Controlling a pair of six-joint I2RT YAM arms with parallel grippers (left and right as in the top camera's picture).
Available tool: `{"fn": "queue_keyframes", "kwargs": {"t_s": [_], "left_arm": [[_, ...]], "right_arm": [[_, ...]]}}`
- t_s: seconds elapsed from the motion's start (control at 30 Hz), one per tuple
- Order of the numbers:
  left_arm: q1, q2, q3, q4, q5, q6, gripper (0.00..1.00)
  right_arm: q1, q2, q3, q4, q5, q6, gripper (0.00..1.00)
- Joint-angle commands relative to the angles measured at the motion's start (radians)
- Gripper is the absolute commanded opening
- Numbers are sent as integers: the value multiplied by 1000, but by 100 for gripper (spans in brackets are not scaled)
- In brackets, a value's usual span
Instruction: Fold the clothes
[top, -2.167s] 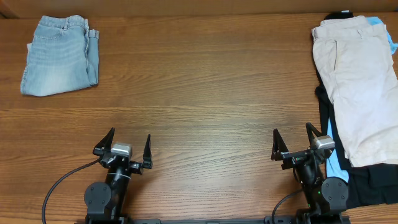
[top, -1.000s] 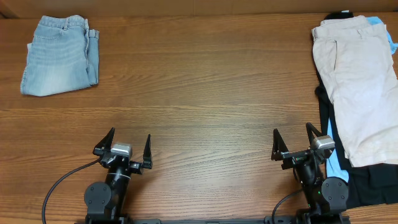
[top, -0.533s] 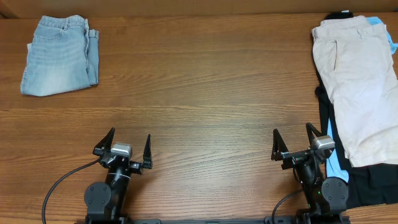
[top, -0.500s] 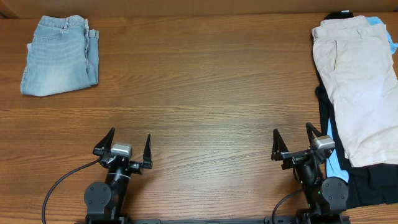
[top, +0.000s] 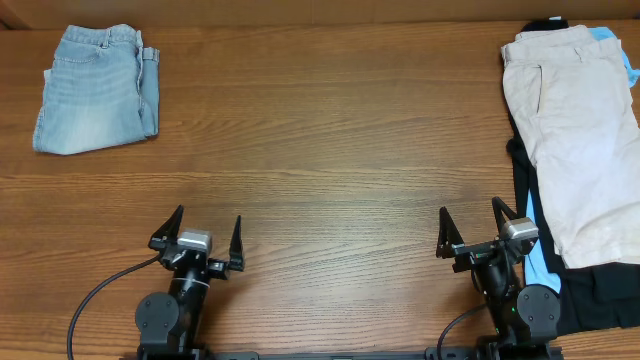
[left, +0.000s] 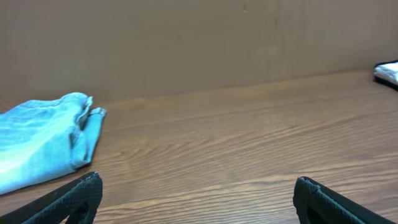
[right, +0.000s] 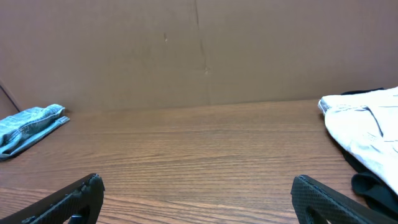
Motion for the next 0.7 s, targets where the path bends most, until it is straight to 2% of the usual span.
{"fn": "queue_keyframes", "kwargs": {"t_s": [0.0,0.1,0.17,0.23,0.4,0.57,0.67], "left_arm": [[-2,-5,-4,6,-14,-6,100],[-2,-5,2,34,58,-17,100],[-3,-5,11,123,125,-110,100],[-2,-4,28,179,124,-188,100],[-2,32,109,107,69,-160,100],[-2,213,272,55,53,-159,100],[-3,396,436,16,66,-159,100]], "right_arm": [[5,-9,-10,21,66,0,100],[5,-9,-10,50,63,0,100],[3,-9,-8,51,65,0,100],[3,-9,13,51,47,0,100],[3,-9,121,40,43,-4,100],[-5,72,308,-37,64,-4,100],[-11,197,463,-93,63,-4,100]]}}
